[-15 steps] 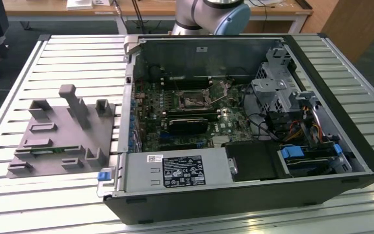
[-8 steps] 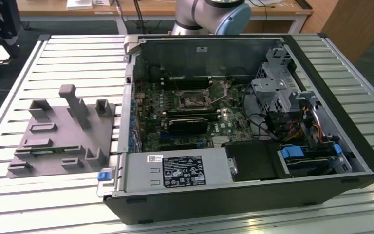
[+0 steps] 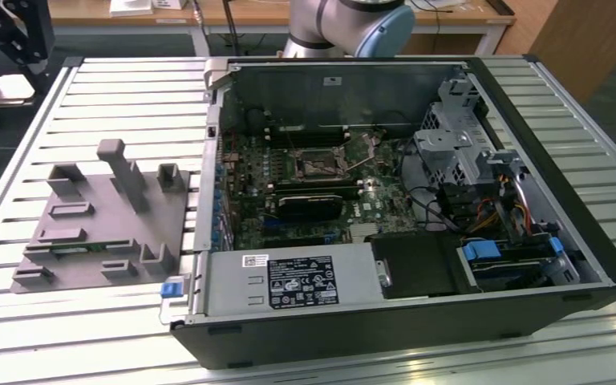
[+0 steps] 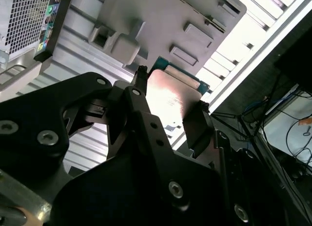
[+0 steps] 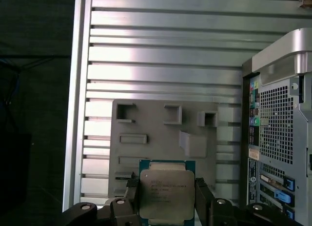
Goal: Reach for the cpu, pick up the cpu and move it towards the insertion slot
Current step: 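Pick up the cpu and move it towards the insertion slot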
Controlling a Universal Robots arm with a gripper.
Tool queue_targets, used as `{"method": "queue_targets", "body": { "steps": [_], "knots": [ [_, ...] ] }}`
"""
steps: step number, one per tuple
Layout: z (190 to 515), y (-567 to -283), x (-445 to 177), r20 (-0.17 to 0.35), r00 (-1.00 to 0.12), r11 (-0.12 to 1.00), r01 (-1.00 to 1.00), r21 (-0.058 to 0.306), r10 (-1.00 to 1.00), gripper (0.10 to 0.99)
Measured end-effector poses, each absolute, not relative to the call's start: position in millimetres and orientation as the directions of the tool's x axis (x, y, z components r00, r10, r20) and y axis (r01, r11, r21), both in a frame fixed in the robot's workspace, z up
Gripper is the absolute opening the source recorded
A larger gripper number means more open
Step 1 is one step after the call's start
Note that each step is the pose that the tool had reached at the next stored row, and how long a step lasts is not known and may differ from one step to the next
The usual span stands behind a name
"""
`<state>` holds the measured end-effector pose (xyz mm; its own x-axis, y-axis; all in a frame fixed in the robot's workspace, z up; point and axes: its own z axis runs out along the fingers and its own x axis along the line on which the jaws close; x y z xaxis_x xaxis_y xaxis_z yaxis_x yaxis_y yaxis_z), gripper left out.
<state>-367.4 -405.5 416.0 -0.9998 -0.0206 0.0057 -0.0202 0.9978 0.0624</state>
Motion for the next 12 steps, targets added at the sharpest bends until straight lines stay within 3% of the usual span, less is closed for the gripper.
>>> {"method": "queue_targets", "body": {
  "steps": [12],
  "knots": [
    [416.0,-405.4,-347.9,0.006,-1.0,0.998,-0.02,0.063,-0.021,0.541]
  ]
}}
